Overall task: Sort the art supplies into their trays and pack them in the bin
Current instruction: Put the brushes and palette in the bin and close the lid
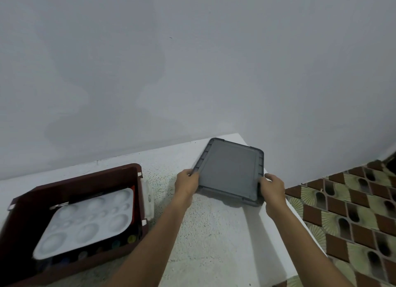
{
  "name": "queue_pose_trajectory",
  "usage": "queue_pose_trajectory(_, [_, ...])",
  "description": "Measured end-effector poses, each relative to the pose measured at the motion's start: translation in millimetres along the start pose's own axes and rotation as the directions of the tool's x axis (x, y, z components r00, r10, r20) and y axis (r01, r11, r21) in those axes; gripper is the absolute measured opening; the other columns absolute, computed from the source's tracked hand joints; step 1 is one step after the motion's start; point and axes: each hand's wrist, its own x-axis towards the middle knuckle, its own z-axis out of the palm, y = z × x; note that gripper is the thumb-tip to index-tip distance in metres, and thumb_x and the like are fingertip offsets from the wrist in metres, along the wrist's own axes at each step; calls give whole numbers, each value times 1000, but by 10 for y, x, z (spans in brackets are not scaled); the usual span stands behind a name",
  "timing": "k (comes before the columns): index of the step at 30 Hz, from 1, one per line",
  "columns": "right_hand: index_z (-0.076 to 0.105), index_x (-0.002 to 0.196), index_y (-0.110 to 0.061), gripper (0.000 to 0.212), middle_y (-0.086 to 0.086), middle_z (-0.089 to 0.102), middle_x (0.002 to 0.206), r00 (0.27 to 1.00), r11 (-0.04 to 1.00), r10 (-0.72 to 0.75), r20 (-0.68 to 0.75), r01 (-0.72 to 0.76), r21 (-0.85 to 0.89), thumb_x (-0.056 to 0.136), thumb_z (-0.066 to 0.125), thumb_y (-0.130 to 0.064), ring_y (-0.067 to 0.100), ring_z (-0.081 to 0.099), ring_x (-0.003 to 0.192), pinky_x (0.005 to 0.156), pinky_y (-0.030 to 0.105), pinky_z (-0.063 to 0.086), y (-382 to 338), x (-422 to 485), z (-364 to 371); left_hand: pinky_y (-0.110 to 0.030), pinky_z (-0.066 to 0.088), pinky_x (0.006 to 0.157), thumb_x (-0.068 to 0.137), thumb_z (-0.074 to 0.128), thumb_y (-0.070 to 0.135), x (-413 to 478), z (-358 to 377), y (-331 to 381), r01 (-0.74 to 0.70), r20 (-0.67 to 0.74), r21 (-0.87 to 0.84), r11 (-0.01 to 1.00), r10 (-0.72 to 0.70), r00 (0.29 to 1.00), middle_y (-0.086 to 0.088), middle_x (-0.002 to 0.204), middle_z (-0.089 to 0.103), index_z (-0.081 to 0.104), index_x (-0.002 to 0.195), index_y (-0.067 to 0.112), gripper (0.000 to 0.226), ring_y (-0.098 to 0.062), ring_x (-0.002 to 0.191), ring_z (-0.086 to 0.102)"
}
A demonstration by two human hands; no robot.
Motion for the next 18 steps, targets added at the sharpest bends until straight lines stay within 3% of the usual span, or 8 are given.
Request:
queue_pose_trajectory(2, [57,130,0,33,7,65,99,1000,997,-21,-23,23,78,100,44,-7,13,56,75,69,30,47,-46,-10,2,-41,58,86,100,53,11,-72,11,94,10,36,-250,968,-1,999,-2,107,58,52,131,7,31,-21,96,59])
queue_pose_trajectory(4, [59,128,-2,32,-1,60,87,998,985,-45,-50,52,162,101,43,-6,8,55,72,61,26,45,-99,-45,17,-37,59,79,98,57,10,-164,0,199,22,24,-495,868,-12,1000,-9,113,60,52,127,4,30,-25,103,61])
queue_pose_trajectory(7, [56,132,-8,32,2,64,99,995,961,-70,-68,86,261,101,47,-11,12,61,80,70,28,53,-194,-113,83,-36,61,78,96,59,11,-337,-62,304,35,68,-730,682,22,997,-16,115,65,59,114,2,20,-30,106,66])
queue_pose_trajectory(10, [55,133,-14,34,7,68,110,995,931,-98,-21,99,350,100,52,-14,19,66,93,89,41,57,-290,-195,205,-40,60,79,97,58,10,-490,-168,378,57,182,-744,665,120,976,-15,121,67,58,124,7,27,-29,109,66])
queue_pose_trajectory(15, [47,129,-18,38,5,64,91,969,841,-162,188,37,539,94,52,-4,18,60,76,67,32,51,-533,-473,372,-37,59,75,98,54,8,-597,-632,504,-21,152,-707,706,181,972,-13,115,68,56,128,6,30,-25,101,67])
queue_pose_trajectory(18, [45,131,-20,41,6,64,87,943,797,-203,263,3,604,93,51,-6,19,60,69,69,35,52,-656,-564,476,-35,57,78,98,50,6,-615,-1064,553,-71,80,-672,737,167,983,-12,111,68,60,118,6,22,-23,96,65])
